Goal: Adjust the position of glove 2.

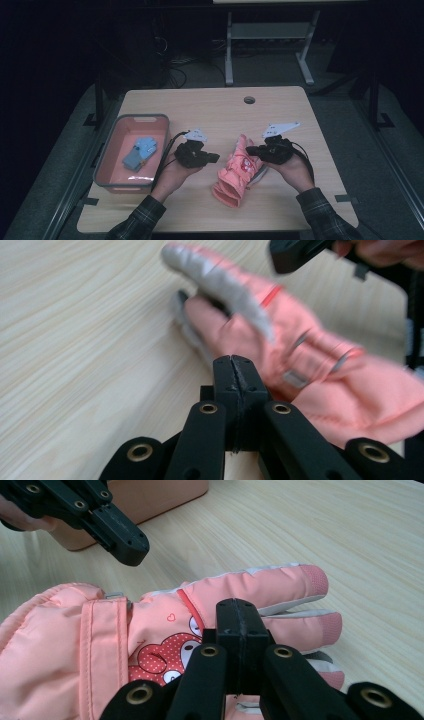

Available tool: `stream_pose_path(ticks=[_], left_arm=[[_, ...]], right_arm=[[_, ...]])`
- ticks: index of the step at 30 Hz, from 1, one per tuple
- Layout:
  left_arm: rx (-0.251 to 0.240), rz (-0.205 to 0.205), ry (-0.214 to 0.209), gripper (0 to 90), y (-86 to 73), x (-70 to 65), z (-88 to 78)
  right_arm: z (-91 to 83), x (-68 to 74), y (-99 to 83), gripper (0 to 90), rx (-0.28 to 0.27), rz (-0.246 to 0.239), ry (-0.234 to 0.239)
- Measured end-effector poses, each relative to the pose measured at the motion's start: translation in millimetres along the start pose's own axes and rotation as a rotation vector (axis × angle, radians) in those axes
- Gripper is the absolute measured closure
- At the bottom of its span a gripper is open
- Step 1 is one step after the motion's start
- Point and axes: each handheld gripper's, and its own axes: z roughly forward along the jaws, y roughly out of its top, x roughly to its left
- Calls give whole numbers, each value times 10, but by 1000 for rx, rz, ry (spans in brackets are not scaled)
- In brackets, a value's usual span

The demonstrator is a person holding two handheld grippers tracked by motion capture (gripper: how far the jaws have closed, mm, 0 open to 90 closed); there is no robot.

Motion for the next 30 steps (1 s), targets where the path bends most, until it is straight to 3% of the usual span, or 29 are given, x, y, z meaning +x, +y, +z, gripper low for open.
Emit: stream_pose_path(ticks=[4,7,18,24,26,30], left_arm=[[-19,28,-18,896,103,-93,38],[-7,47,-20,896,153,-115,126],[88,73,-36,897,82,-168,490],[96,75,-42,898,47,-183,537],[83,60,-50,894,57,-171,497],[72,-4,-61,687,57,-73,359]], right_arm=[[36,11,-9,900,15,-2,8],[83,15,-29,900,29,-7,10],[237,-2,-200,900,106,0,11],[290,6,-354,900,127,1,7],[294,-9,-378,900,125,12,16],[292,-20,-406,900,126,15,18]])
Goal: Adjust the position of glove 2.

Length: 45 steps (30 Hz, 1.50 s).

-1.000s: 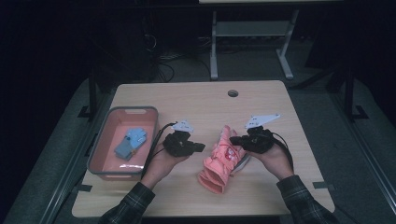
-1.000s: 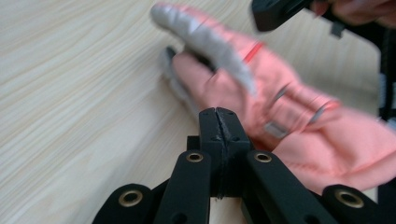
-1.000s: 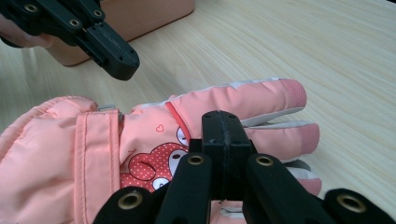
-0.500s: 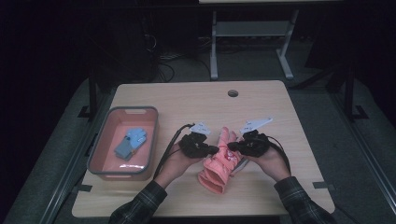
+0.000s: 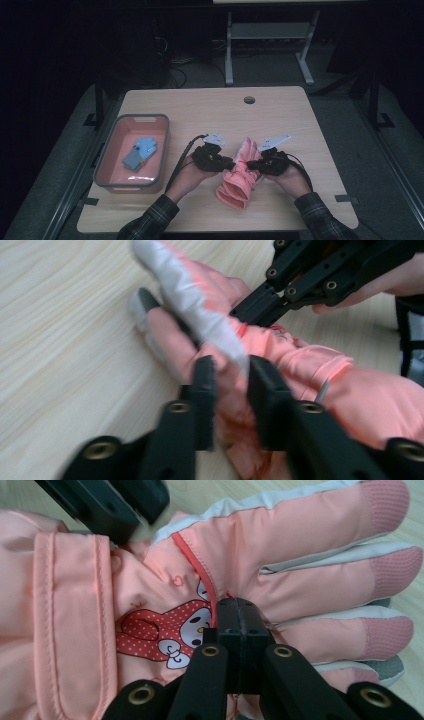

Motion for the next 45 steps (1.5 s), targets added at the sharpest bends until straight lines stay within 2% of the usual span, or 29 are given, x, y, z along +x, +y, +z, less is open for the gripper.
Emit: stream_pose_path(ticks=[2,5,8,12,14,19,21,23,28,37,45], left_arm=[[-1,-42,-17,538,-10,50,-17],[-23,-75,-33,386,27,84,-22],[-40,-77,-39,323,74,79,5],[-10,-81,-38,244,98,80,133],[2,-97,-50,205,84,100,180],[30,-115,-88,155,10,146,327],[38,-139,-112,141,-14,159,376],[46,-141,-129,127,-28,178,425],[64,-186,-215,124,-63,215,582],[76,-218,-253,124,-93,267,656],[62,-229,-273,127,-107,274,666]], right_arm=[[4,1,-3,900,0,-2,0],[9,14,1,900,2,-1,-5],[11,15,0,900,1,-11,-10],[10,25,-1,900,4,-16,-18],[6,29,-3,900,6,-14,-18],[13,29,-11,900,9,-28,-20],[16,31,-20,900,9,-32,-21],[12,35,-29,900,12,-24,-21],[13,14,-53,900,14,-25,-13],[17,3,-86,900,5,-35,-9],[25,14,-85,900,6,-39,-13]])
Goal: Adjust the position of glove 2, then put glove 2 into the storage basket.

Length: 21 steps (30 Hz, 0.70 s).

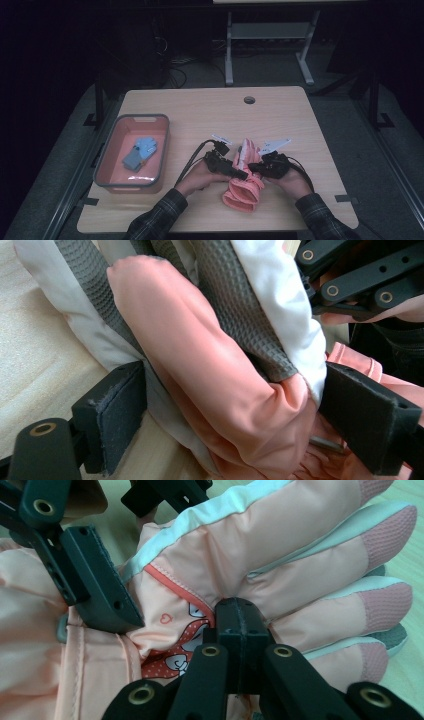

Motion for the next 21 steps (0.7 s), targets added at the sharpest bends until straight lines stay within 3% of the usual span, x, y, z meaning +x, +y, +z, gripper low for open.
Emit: stream_pose_path(ticks=[4,9,12,21], left_arm=[[1,-18,-23,123,0,19,-5],[16,-32,-22,148,9,6,0],[28,-55,-54,218,5,36,-4],[34,-96,-84,442,-8,130,-28]], right_arm=[[3,8,4,900,6,12,2],[7,7,-2,900,3,4,3],[13,8,0,900,2,-2,2],[35,17,14,900,8,-2,2]])
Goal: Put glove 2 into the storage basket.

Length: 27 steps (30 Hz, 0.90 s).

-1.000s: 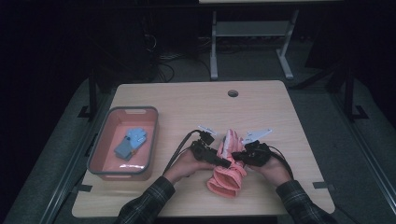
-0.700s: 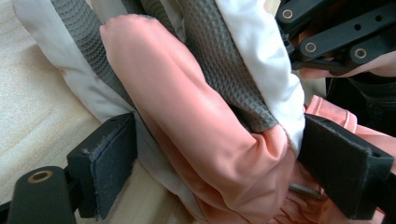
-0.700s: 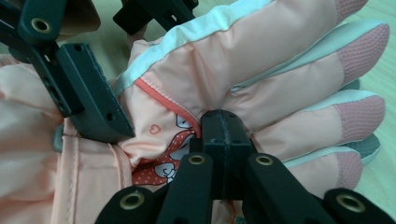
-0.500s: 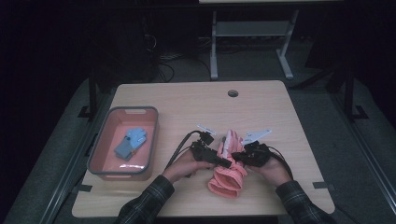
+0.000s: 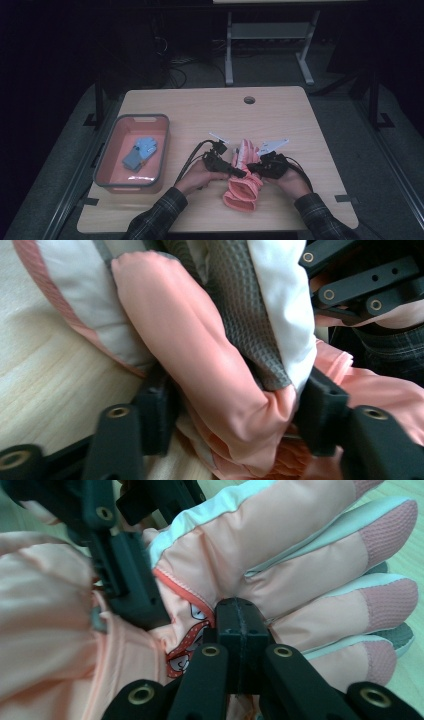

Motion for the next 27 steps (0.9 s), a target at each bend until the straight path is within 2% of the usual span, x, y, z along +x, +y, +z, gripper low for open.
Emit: stream_pose_path(ticks=[4,6,7,9,11,15,20,27], left_arm=[[-3,0,-2,555,0,8,-18],[-5,2,-3,595,1,3,-23],[-3,4,-5,603,2,7,-29],[-6,4,-6,616,3,2,-41],[-7,20,4,629,16,-30,-65],[-21,27,13,635,44,-87,-127],[-64,36,26,632,72,-114,-251],[-96,75,57,632,89,-204,-405]], right_arm=[[-20,-16,15,900,-3,-4,3],[-85,-19,25,873,-26,-9,-6],[-136,-27,26,817,-43,-1,-2],[-264,-46,7,797,-76,18,-9],[-384,-72,-45,763,-97,39,-31],[-489,-131,-249,657,-87,90,-68],[-458,-188,-426,491,-77,120,-111],[-309,-254,-499,332,-53,133,-160]])
